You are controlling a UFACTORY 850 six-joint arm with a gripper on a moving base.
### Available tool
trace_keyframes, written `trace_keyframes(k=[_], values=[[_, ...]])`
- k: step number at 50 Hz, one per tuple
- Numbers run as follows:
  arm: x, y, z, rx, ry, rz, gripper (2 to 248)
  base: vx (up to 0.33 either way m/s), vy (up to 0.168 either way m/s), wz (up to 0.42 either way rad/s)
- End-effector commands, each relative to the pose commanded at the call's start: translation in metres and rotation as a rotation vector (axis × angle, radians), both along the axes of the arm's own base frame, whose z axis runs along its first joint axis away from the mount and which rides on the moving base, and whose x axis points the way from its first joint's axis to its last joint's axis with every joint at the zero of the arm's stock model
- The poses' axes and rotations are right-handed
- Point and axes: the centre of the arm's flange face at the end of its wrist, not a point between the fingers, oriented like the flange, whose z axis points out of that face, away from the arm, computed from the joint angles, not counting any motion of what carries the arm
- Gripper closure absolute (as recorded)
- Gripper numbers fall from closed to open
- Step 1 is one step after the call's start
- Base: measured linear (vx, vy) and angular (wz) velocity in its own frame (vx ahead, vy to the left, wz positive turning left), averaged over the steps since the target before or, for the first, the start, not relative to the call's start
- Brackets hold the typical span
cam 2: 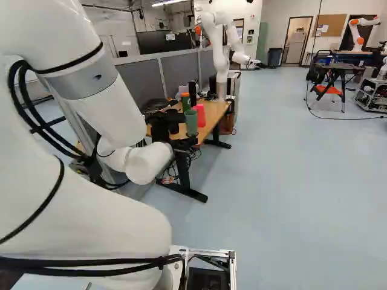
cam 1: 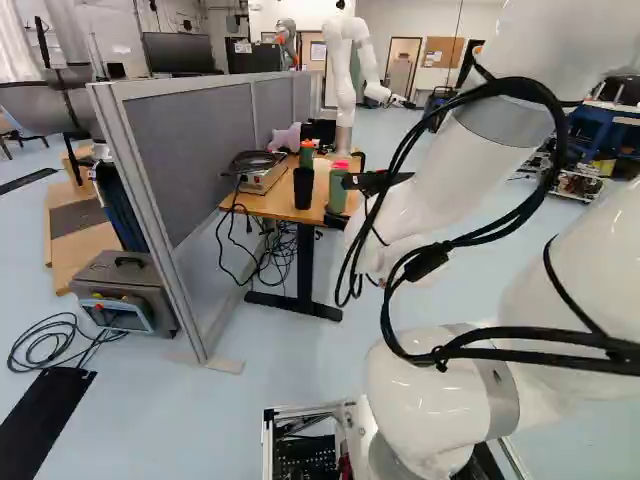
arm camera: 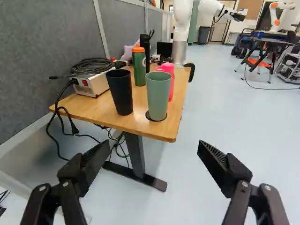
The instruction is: Place the green cup on the table
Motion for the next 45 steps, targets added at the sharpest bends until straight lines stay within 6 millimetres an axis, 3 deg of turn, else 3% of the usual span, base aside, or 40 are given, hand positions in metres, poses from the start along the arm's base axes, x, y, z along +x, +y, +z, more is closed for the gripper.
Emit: trace_keyframes(k=[45], values=[[-0.0081,-0.0002,-0.0023,0.000,0.009,-0.001,3,0.000,0.000,0.000]])
